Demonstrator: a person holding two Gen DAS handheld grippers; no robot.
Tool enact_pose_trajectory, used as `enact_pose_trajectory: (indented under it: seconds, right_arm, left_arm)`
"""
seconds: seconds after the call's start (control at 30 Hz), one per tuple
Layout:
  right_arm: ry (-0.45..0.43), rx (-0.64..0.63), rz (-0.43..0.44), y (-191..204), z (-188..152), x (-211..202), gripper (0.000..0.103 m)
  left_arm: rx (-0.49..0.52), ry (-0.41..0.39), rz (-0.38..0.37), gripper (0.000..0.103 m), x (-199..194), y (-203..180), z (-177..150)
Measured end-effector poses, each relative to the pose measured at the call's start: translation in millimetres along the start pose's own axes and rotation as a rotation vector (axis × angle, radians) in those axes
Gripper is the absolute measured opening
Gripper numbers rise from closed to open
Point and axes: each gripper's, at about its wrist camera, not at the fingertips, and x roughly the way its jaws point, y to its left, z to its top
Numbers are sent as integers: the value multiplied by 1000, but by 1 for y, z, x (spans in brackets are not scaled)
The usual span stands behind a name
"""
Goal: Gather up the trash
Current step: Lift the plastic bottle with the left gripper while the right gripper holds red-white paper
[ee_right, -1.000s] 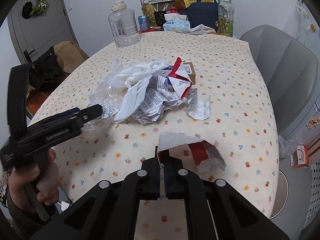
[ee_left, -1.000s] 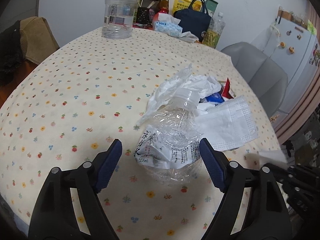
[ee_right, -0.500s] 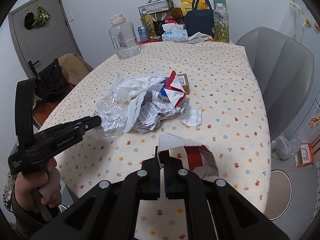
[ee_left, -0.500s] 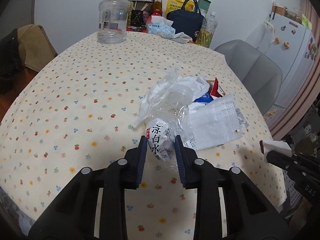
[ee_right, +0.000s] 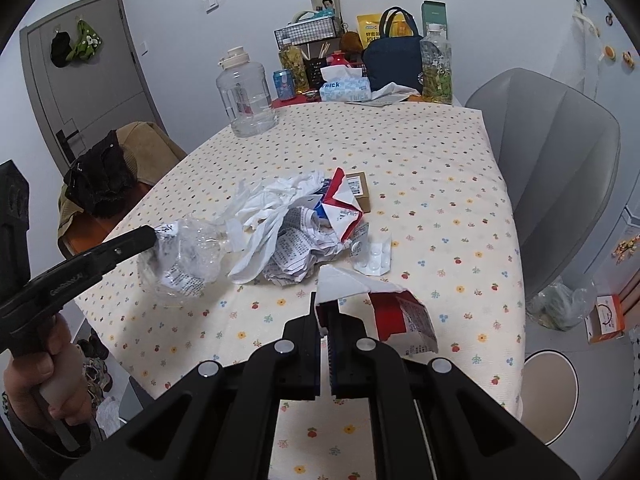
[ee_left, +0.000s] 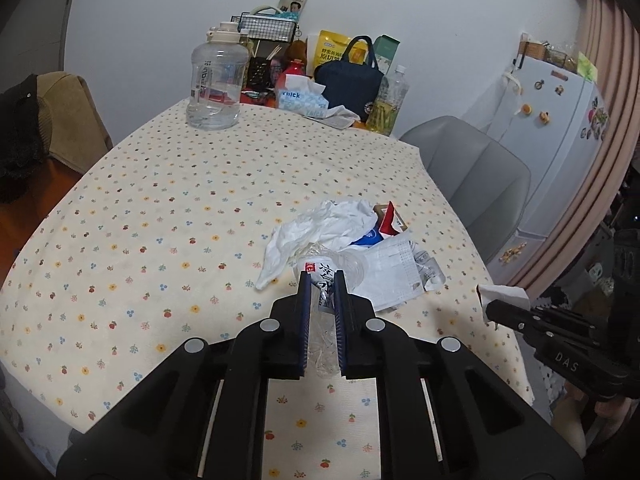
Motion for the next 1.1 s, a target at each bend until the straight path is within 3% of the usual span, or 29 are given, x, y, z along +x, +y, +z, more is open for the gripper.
enact_pose_trajectory:
  seconds: [0.13,0.2,0.3,0.33,0.37,0.63,0.73,0.83,1.1]
  right_arm:
    - [-4,6,-6,-4,-1,0,4]
    - [-3,11,-7,-7,-1,0,4]
    - [3,20,-12,-12,-3,3,4]
    - [5,23,-13,-13,-4,4,4]
    - [7,26,-14,-15,-4,5,4]
    - [18,37,-16,-19,-7,11,4]
    - [19,38,-19,-19,-7,11,4]
    - [17,37,-18,-19,-7,11,4]
    - [-13,31,-22,-17,-3,1,4]
  left_arm:
    - [6,56,-14,13,13,-2,-7]
    - [6,69,11,30,19,-2,-12]
    - [16,78,17,47,25,-3,-16]
    - [18,85,17,62,28,-3,-17]
    - [20,84,19,70,30,-3,-18]
    - [21,191,80,71,71,5,-35]
    - [57,181,117,72,73,1,-36]
    - [47,177,138,63,73,3,-34]
    - [20,105,128,62,46,8,-17]
